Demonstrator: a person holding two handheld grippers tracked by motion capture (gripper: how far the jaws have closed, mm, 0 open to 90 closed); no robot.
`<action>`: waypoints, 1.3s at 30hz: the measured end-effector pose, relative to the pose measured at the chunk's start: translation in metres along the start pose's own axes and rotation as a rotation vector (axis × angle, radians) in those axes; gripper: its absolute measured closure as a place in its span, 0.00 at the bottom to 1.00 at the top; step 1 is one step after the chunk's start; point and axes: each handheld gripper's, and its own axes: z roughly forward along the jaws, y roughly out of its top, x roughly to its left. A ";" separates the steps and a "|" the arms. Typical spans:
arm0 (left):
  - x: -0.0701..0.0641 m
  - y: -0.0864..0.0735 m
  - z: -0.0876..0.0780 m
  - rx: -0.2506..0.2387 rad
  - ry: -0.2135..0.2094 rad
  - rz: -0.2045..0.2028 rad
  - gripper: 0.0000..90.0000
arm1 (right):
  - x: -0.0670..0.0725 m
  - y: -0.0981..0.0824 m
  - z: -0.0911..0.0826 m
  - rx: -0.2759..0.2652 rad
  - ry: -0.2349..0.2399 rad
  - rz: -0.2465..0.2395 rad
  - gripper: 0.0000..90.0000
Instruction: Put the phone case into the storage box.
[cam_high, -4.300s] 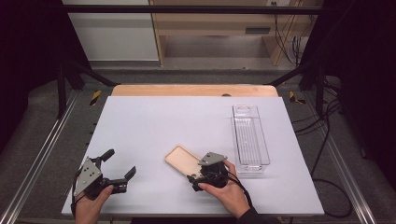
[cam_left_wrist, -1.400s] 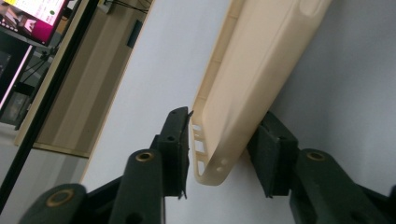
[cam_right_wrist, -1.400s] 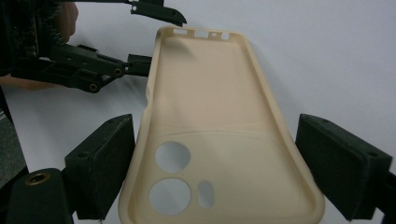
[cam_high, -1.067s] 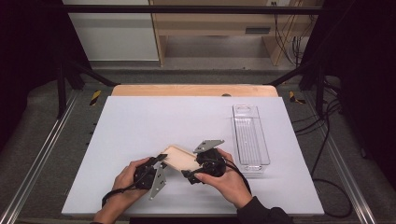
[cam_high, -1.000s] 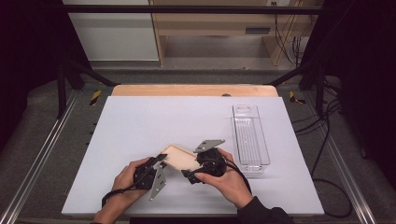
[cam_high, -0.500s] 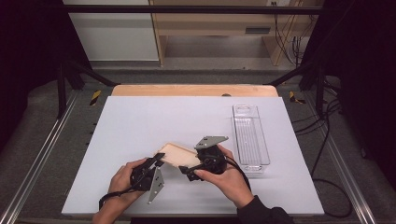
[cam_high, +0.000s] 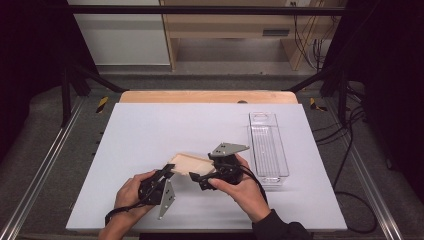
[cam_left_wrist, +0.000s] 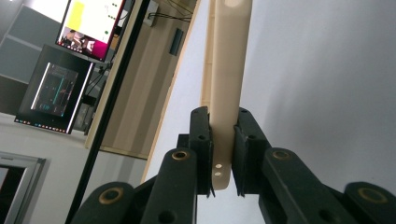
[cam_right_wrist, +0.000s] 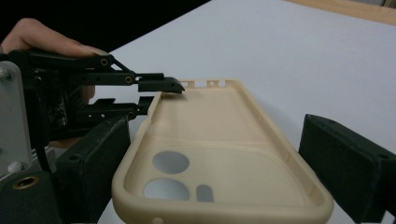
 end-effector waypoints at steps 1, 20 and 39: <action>0.000 0.000 0.000 0.000 0.001 -0.004 0.89 | 0.000 0.000 0.000 -0.011 0.001 -0.001 0.11; 0.003 -0.006 0.000 0.038 0.029 -0.060 0.89 | -0.003 -0.004 -0.025 -0.167 -0.069 -0.005 0.06; 0.006 -0.015 -0.004 0.042 0.063 -0.177 0.89 | 0.002 -0.025 -0.036 -0.284 -0.282 -0.019 0.05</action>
